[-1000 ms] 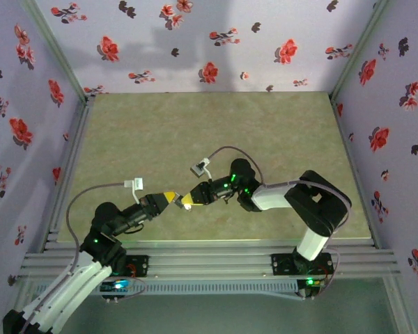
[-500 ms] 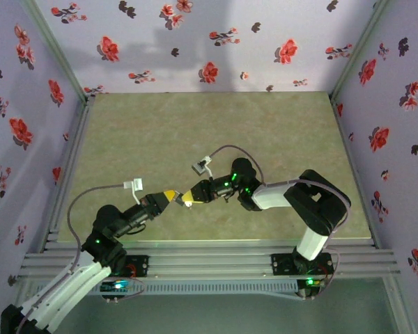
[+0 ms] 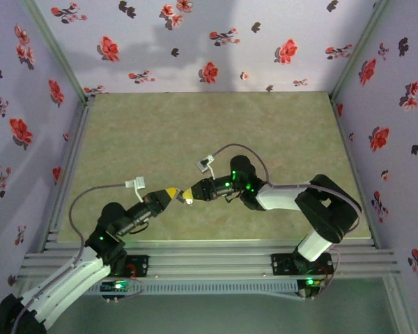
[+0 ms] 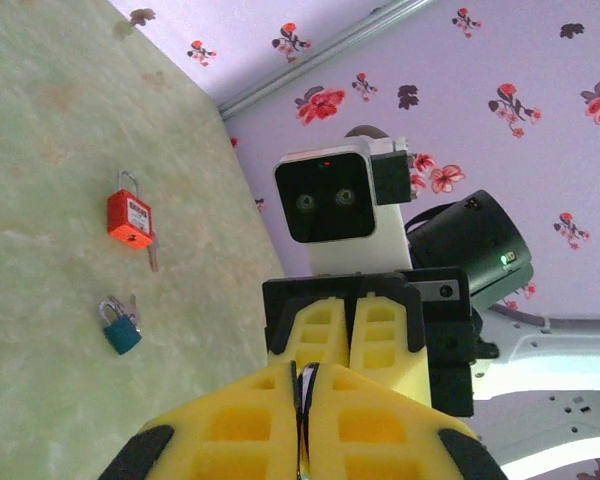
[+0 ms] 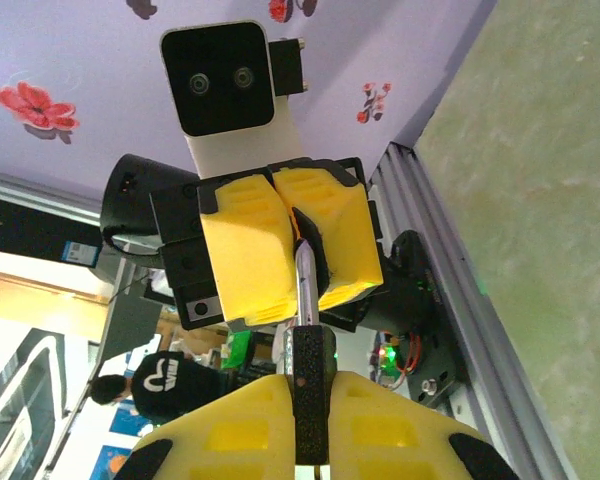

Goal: Lock with the key

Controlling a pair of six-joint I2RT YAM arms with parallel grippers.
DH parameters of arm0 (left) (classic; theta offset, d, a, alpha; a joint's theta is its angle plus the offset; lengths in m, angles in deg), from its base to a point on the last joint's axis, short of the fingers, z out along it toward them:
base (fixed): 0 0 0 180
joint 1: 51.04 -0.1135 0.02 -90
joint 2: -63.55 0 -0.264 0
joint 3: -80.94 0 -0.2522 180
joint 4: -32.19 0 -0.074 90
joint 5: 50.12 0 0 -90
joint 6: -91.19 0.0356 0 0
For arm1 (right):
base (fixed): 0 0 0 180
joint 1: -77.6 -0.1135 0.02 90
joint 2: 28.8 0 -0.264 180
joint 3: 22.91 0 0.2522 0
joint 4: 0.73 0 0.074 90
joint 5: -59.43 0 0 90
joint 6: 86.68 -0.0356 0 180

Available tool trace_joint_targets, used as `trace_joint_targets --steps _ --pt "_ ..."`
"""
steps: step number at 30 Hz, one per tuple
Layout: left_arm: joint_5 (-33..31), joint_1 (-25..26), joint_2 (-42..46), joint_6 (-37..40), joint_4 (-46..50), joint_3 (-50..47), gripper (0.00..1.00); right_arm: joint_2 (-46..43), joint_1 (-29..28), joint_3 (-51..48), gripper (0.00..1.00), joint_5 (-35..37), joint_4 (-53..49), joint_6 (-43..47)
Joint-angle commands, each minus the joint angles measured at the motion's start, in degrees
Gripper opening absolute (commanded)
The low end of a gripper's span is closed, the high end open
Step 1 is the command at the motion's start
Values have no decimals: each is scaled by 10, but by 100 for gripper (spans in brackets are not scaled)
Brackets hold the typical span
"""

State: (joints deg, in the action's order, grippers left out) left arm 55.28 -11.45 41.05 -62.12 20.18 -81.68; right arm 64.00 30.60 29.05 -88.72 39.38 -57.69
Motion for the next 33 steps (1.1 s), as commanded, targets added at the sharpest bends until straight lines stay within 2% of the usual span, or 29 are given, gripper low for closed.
trace_joint_targets --steps 1,7,11,21,26,33 --pt "71 30 -18 12 0 -14 0 -19 -21 41 0 91 14 42" --pt "58 42 -24 8 -31 -23 0 -24 -26 41 0 109 13 47" --pt "48 55 -24 7 -54 -31 0 -9 -26 40 0 118 63 12" --pt "19 94 -32 27 -54 -22 0 -8 -19 30 0 146 90 -7" --pt "5 95 -25 28 -28 -12 0 -19 -16 25 0 136 74 2" --pt "-56 95 -20 -9 -45 -25 0 -44 -17 23 0 114 8 35"
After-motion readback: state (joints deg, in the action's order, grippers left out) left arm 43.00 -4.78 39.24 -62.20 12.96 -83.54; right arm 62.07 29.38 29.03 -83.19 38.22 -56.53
